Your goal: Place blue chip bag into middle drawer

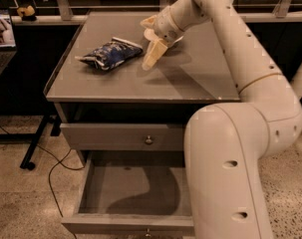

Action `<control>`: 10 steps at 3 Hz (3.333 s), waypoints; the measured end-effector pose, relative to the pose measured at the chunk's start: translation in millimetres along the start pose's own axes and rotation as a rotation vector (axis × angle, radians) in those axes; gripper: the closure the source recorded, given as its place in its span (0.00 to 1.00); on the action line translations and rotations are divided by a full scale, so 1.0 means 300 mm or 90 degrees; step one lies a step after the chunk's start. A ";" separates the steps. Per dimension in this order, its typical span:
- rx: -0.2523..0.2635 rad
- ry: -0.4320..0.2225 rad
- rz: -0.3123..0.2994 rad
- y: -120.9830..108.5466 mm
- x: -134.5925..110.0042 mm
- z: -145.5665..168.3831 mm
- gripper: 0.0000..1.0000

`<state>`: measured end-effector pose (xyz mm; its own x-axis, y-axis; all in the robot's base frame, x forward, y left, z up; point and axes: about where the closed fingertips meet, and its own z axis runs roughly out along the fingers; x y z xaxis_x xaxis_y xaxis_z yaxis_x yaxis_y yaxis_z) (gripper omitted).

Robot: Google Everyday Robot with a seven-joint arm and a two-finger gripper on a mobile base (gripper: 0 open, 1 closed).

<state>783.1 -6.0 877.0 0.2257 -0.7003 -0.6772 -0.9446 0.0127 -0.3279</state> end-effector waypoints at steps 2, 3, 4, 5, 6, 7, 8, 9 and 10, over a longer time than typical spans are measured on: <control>0.006 -0.080 -0.002 -0.055 -0.109 0.062 0.00; -0.015 -0.099 0.003 -0.041 -0.135 0.103 0.00; -0.042 -0.114 0.014 -0.015 -0.148 0.140 0.00; -0.058 -0.122 0.024 -0.001 -0.156 0.166 0.00; -0.060 -0.126 0.036 -0.001 -0.146 0.182 0.00; -0.060 -0.126 0.036 -0.001 -0.146 0.183 0.19; -0.060 -0.126 0.036 -0.001 -0.146 0.183 0.42; -0.060 -0.126 0.036 -0.001 -0.146 0.183 0.65; -0.060 -0.126 0.036 -0.001 -0.146 0.183 0.88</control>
Offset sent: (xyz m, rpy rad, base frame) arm 0.0437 0.0399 0.0423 0.1743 -0.0165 0.0529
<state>786.6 63.9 870.5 0.2050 -0.5460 -0.8123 -0.9732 -0.0256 -0.2284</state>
